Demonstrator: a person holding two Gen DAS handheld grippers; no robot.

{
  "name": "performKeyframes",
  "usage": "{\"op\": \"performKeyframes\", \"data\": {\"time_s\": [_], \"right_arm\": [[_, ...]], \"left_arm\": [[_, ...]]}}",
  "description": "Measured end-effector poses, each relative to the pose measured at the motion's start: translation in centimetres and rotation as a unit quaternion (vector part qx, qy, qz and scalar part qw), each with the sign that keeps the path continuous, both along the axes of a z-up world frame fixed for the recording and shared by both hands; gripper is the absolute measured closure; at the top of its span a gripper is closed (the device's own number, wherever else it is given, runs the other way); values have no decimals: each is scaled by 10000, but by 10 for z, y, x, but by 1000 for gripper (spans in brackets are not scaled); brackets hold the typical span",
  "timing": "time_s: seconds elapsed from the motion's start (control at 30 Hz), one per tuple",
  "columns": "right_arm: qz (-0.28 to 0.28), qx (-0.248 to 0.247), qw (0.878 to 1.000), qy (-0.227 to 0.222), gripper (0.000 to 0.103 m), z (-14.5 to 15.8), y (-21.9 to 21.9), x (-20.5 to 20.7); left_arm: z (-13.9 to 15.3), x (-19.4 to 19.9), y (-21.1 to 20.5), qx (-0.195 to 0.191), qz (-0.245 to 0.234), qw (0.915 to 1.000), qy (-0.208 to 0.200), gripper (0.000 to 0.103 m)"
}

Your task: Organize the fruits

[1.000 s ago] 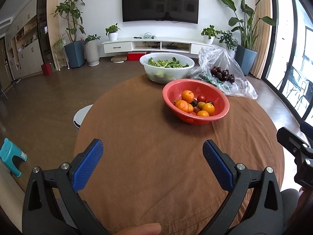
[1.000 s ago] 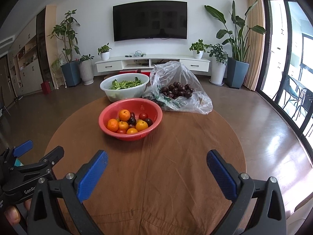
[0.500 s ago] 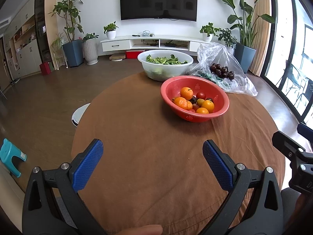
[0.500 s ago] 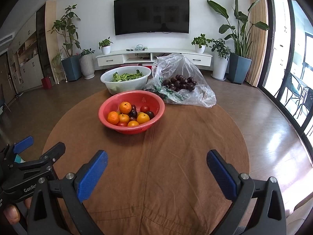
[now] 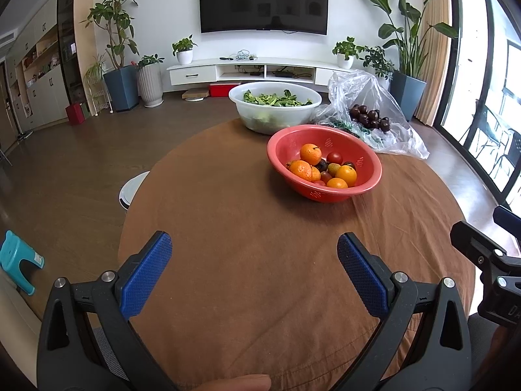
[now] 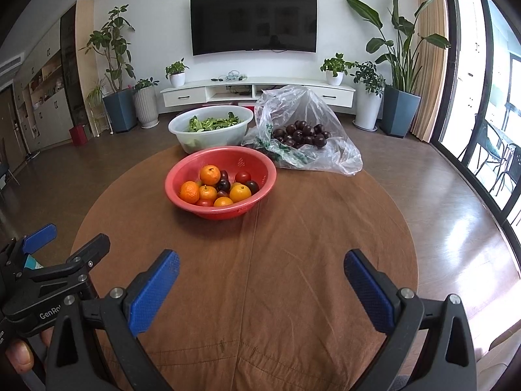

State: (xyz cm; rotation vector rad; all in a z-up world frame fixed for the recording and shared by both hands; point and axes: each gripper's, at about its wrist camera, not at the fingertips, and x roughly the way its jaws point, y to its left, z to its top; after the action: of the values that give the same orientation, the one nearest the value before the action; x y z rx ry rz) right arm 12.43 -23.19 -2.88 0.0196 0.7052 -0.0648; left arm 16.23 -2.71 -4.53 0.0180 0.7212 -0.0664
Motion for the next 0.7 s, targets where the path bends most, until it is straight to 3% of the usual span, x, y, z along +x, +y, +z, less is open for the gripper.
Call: {"op": "performKeyframes", "data": {"time_s": [0.7], "right_arm": [[0, 2, 10000, 11, 0, 0, 0, 0]], "left_arm": [[-1, 1, -1, -3, -4, 10000, 5, 0]]}}
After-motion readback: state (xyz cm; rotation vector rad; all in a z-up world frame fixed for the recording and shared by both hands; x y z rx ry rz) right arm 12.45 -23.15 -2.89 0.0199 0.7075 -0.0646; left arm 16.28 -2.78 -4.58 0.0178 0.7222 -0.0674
